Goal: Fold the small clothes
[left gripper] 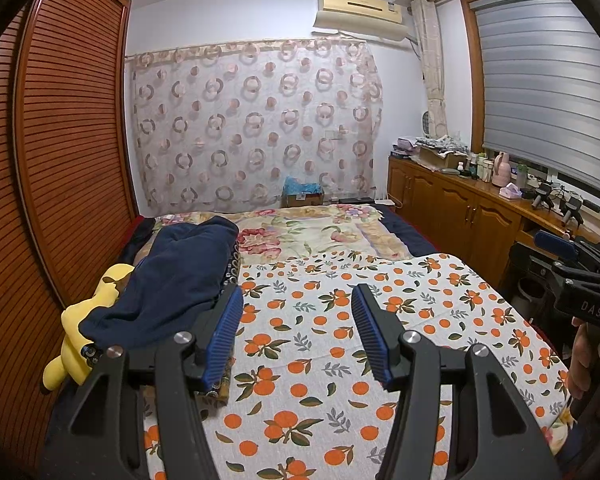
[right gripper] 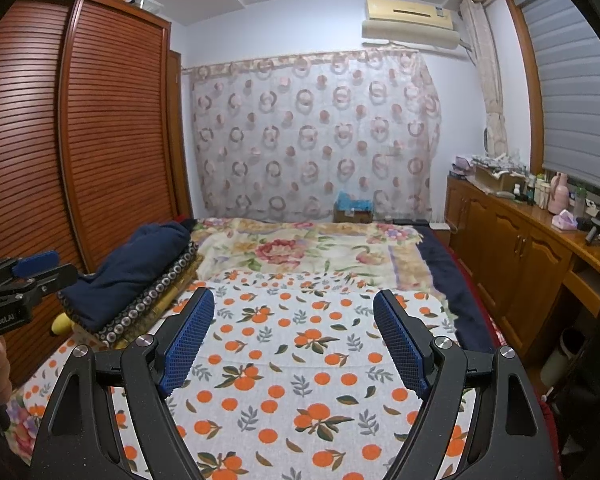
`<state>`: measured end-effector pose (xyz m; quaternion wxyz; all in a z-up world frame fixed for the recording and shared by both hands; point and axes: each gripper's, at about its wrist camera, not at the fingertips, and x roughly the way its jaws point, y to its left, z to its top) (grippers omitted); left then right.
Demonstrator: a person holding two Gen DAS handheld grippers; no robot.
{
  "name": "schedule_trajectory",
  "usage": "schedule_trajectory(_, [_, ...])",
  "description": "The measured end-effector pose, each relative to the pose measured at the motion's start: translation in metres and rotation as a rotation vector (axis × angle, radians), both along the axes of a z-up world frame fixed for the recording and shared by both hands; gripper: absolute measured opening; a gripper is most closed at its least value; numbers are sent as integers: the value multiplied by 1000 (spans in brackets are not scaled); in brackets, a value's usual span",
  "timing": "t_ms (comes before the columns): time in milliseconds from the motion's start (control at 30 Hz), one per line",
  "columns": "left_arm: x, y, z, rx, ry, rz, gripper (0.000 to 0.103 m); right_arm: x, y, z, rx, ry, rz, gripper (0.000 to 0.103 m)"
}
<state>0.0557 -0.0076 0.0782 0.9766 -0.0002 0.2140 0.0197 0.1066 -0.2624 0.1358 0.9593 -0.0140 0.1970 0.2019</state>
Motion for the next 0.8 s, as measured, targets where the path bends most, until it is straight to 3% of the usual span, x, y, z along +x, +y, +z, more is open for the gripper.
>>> schedule_trajectory(800, [-4,0,2,2,-2,3,57,0,0,-1,-2,0,2,84])
